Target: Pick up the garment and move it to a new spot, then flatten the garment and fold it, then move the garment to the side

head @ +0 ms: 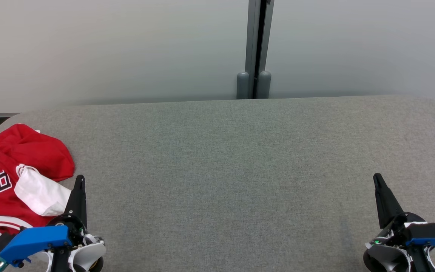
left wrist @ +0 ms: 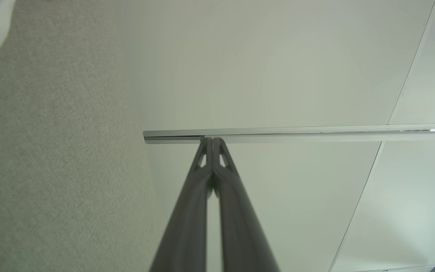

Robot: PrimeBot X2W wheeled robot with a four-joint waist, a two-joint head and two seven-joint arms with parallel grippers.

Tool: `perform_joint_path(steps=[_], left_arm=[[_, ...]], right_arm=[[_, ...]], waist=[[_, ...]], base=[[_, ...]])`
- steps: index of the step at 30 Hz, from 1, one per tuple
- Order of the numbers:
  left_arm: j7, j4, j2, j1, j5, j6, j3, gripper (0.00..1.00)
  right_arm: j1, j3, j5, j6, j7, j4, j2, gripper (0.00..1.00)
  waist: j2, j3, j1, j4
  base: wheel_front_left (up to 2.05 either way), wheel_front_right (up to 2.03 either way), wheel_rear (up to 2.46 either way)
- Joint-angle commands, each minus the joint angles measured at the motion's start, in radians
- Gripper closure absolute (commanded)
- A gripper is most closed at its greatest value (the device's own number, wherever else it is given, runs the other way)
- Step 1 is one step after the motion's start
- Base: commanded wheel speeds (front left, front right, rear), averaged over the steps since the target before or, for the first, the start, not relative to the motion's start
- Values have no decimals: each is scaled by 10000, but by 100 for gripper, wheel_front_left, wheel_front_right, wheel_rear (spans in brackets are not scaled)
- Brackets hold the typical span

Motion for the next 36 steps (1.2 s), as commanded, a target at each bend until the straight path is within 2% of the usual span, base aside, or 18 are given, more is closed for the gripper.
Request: perform_joint_path(steps=[1, 17, 18, 19, 20, 29, 36], left_arm=[[15, -1, 42, -128, -8, -45, 23, 100], [16, -1, 42, -128, -8, -45, 23, 100], [-1, -1, 0, 0, 1, 0, 0, 0], [-13, 28, -8, 14, 5, 2, -9, 100], [-10, 122, -36, 106, 3, 2, -13, 0], [-392, 143, -75, 193, 514, 1, -218, 0], [-724, -3, -63, 79, 1622, -1, -380, 0]], right_arm=[[-118, -17, 9, 49, 14, -2, -64, 100], [-118, -17, 9, 49, 14, -2, -64, 100], [0, 0, -1, 0, -1, 0, 0, 0], [18, 8, -8, -4, -14, 28, 9, 100], [95, 14, -4, -6, -8, 128, 32, 0], [266, 157, -458, -7, -388, 130, 53, 0], [261, 222, -1285, -4, -721, -43, 44, 0]], waist=[[0, 0, 0, 0], [0, 0, 0, 0], [0, 0, 0, 0], [0, 1, 0, 0], [0, 1, 0, 0], [0, 22, 0, 4], [0, 39, 0, 4]], base=[[0, 0, 0], [0, 0, 0], [0, 0, 0], [0, 0, 0], [0, 0, 0], [0, 0, 0], [0, 0, 0]])
